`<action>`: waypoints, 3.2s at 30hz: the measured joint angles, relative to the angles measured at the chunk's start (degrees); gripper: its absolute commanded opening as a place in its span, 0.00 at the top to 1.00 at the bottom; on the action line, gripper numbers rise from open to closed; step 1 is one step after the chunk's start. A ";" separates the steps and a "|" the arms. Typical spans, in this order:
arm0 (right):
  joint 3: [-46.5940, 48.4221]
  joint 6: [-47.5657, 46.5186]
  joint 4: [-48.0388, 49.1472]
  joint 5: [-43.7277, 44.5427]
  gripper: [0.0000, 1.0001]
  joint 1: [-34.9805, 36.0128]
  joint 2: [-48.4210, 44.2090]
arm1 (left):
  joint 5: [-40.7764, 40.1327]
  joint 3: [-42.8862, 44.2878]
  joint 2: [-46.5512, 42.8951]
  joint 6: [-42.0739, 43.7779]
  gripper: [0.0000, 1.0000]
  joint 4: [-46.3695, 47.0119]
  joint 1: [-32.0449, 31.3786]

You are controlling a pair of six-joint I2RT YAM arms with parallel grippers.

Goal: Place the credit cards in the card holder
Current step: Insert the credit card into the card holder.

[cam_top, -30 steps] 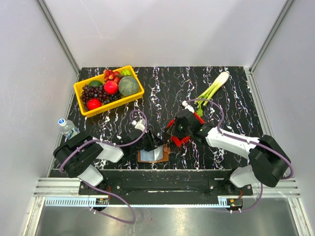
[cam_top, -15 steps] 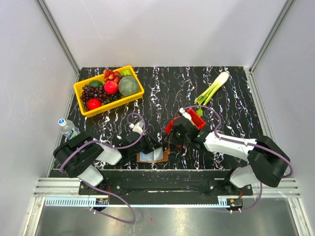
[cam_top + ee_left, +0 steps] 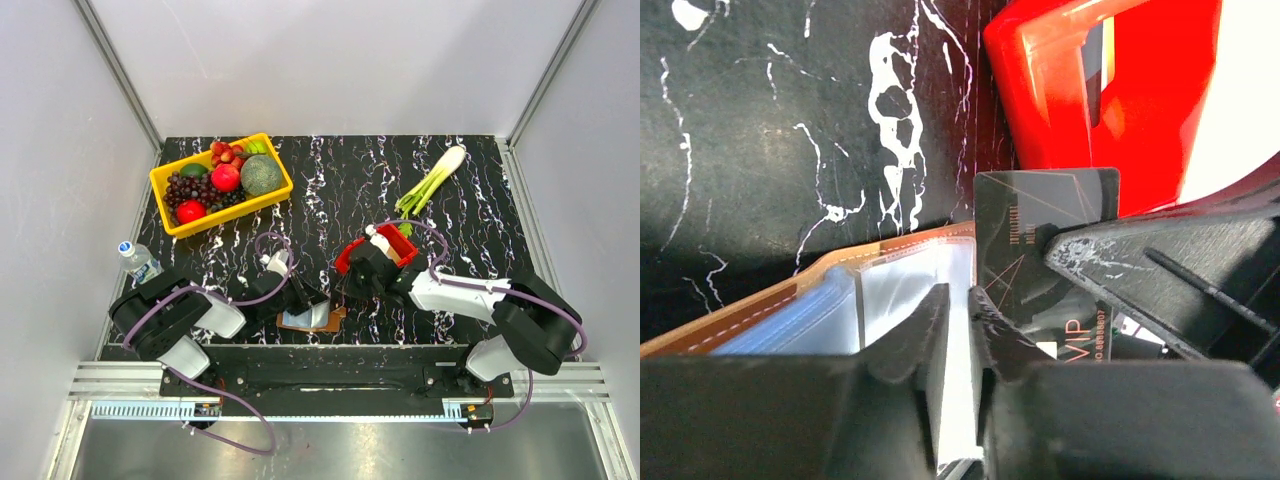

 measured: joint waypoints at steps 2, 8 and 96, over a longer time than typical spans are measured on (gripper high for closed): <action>-0.24 0.09 -0.09 0.22 1.00 0.17 0.09 | 0.00 -0.28 0.00 -0.02 0.66 0.20 0.00; -0.26 0.07 -0.09 1.31 1.00 0.28 0.50 | 0.07 -0.42 0.00 -0.37 0.65 0.85 0.00; 1.01 -15.02 -1.38 -4.28 1.00 0.50 -0.39 | -10.64 2.58 -25.11 11.32 0.49 -36.81 -3.98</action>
